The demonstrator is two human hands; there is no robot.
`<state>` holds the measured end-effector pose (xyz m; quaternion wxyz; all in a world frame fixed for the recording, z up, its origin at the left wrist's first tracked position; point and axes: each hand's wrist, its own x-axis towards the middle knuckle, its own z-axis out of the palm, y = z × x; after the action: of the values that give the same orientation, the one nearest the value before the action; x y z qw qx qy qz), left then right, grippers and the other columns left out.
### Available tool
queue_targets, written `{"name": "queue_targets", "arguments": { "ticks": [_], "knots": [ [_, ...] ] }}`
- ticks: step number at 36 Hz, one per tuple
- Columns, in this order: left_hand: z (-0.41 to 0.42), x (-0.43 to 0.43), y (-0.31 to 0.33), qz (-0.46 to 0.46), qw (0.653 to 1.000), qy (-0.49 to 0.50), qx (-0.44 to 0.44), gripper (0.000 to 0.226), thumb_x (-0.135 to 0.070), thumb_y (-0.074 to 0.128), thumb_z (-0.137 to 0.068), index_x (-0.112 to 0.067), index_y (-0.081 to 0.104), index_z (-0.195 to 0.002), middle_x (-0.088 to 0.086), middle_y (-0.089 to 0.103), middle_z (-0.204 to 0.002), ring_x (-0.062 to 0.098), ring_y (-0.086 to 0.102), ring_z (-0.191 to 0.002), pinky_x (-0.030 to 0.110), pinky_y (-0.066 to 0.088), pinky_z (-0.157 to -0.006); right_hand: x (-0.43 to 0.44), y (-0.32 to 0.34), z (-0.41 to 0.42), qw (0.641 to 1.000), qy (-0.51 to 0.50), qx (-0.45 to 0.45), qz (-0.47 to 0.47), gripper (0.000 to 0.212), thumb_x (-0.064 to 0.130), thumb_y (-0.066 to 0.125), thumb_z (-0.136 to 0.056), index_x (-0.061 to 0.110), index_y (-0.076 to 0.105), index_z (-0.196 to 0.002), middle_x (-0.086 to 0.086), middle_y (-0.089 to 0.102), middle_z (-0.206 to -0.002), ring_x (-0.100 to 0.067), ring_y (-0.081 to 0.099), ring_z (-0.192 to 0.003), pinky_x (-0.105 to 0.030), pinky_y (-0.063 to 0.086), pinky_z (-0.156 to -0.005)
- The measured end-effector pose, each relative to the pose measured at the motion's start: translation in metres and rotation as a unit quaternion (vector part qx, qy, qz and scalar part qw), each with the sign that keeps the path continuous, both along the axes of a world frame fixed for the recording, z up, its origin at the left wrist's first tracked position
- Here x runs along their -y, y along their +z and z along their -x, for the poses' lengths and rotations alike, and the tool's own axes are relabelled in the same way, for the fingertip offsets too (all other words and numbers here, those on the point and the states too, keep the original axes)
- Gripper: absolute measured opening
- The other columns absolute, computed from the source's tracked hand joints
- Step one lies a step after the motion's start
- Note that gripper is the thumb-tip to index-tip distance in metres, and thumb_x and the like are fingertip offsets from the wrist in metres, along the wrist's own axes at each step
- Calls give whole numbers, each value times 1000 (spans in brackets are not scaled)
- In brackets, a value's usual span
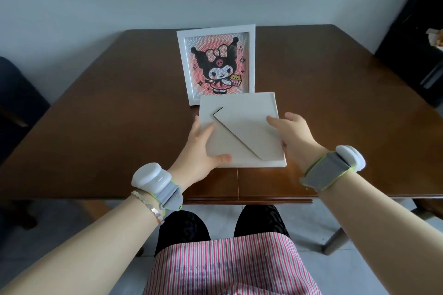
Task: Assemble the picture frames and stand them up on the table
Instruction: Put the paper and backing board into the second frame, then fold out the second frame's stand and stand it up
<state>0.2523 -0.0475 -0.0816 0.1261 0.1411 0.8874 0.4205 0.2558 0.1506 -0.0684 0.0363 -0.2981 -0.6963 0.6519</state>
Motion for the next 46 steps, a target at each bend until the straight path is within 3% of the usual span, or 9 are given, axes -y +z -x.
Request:
{"name": "queue_targets", "arguments": {
  "ticks": [4,8,11,14,16,24,33,38,46],
  "knots": [
    [3,-1,-1,-13,1000,-1,-7,104,-27,78,-73,-21,8,-150,-4,-10,-160,10,-2,-147,15,8,-103,5,-3,1,1000,-3,-13,-6,26,21,60,-89,2,66,-106,-8,65,-88,-20,61,-69,-33,55,-71],
    [12,-2,10,-60,997,49,6,110,-20,84,-65,-19,12,-149,-2,15,-155,15,20,-143,29,16,-118,5,1,1,998,0,-57,-15,15,21,58,-91,10,65,-99,-7,66,-93,-17,61,-71,-28,53,-71],
    [32,-1,17,-190,964,149,108,111,-38,82,-63,-7,18,-148,8,33,-150,20,42,-131,35,35,-110,6,3,-2,995,8,-95,-21,13,21,57,-92,13,64,-99,-3,68,-89,-14,62,-69,-26,54,-62],
    [48,0,30,-262,933,201,143,50,-54,69,-72,-8,60,-89,18,56,-85,24,54,-68,31,42,-61,8,7,-5,991,28,-134,-1,14,20,57,-92,16,65,-102,1,68,-84,-12,63,-67,-20,54,-55],
    [53,-1,34,-226,939,242,92,49,-54,61,-80,-19,35,-57,3,34,-58,17,30,-50,25,25,-44,11,9,-8,987,45,-155,22,11,18,57,-92,21,66,-97,-1,69,-87,-15,65,-70,-29,56,-65],
    [54,-1,25,-277,926,252,-41,27,-36,60,-87,-20,60,-66,1,58,-67,18,53,-68,31,40,-68,11,14,0,985,65,-143,77,8,16,59,-90,17,67,-92,-3,68,-86,-17,62,-74,-30,52,-68],
    [55,1,25,-275,926,247,-78,28,-31,59,-89,-22,59,-62,-9,58,-59,-4,50,-46,14,39,-48,11,38,21,973,51,-206,89,21,14,54,-93,15,67,-77,-5,64,-77,-17,58,-70,-30,49,-68],
    [56,2,24,-284,923,253,-64,32,-34,58,-89,-18,54,-61,1,50,-59,17,43,-60,30,35,-60,13,38,23,975,34,-208,75,19,15,58,-91,15,68,-76,-6,64,-77,-20,56,-73,-35,48,-73],
    [53,-2,25,-280,923,254,-72,33,-33,58,-89,-18,55,-60,-1,51,-59,15,43,-57,29,35,-57,15,36,24,975,2,-208,83,17,15,59,-90,18,69,-76,-6,65,-79,-22,57,-77,-38,48,-77]
  ]
}}
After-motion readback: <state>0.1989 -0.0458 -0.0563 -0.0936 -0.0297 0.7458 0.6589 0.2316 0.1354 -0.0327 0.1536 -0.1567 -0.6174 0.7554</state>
